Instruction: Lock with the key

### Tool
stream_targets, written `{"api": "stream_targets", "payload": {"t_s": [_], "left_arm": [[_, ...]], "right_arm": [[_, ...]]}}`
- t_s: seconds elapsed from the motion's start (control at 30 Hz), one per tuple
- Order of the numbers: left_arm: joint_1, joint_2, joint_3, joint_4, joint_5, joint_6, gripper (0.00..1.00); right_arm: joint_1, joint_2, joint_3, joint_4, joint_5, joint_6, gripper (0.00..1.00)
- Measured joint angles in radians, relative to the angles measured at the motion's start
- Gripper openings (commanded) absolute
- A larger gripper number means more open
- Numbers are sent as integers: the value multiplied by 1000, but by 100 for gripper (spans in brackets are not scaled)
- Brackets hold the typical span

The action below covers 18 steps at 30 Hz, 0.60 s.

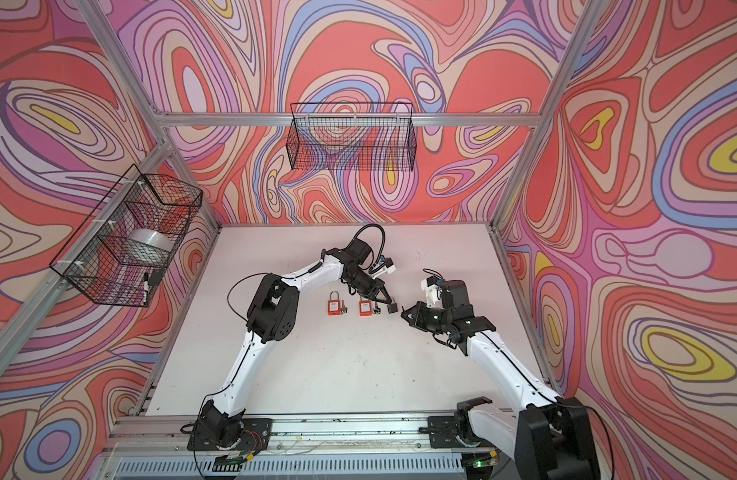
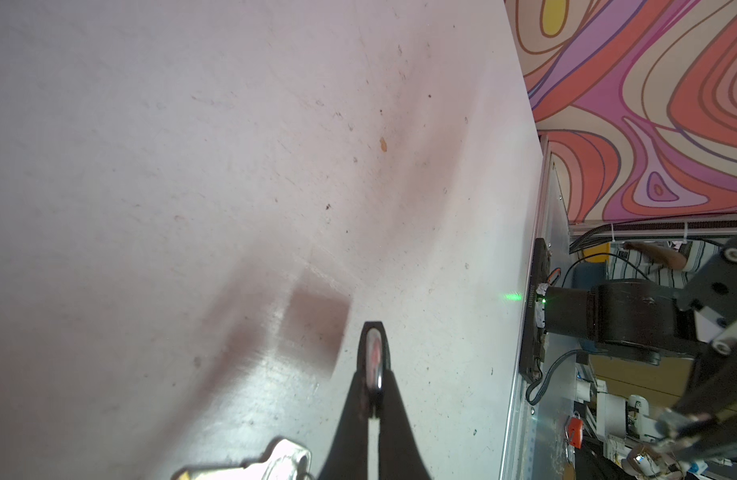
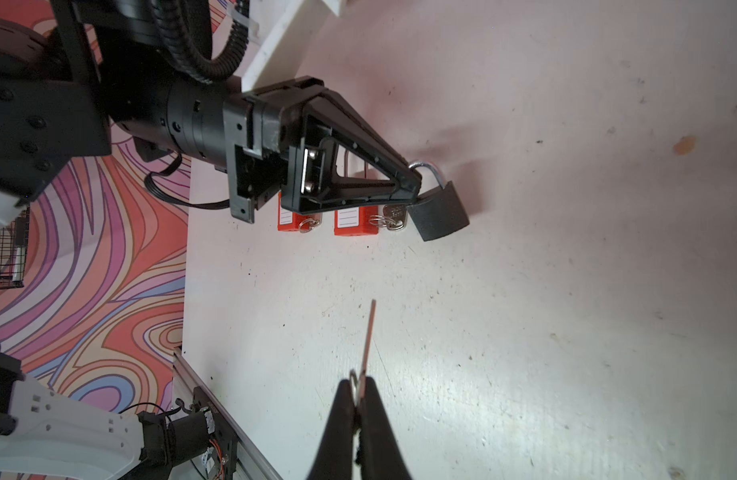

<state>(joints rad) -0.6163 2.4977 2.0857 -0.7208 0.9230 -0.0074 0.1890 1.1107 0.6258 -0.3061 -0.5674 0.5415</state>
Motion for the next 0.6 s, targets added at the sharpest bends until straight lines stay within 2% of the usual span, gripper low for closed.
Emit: {"api": "stream_targets", "payload": {"t_s": [0.23,0.4,0.6], "left_arm": [[0,25,11,-23,2,5,0],[0,27,15,-26,2,6,13],[-1,37,26,-25,-23,3,20]], "right_arm": [[0,15,-5,7,-6,0,0],[0,25,-5,10,-10,0,0],[0,33,-5,15,-13,-1,0]]}}
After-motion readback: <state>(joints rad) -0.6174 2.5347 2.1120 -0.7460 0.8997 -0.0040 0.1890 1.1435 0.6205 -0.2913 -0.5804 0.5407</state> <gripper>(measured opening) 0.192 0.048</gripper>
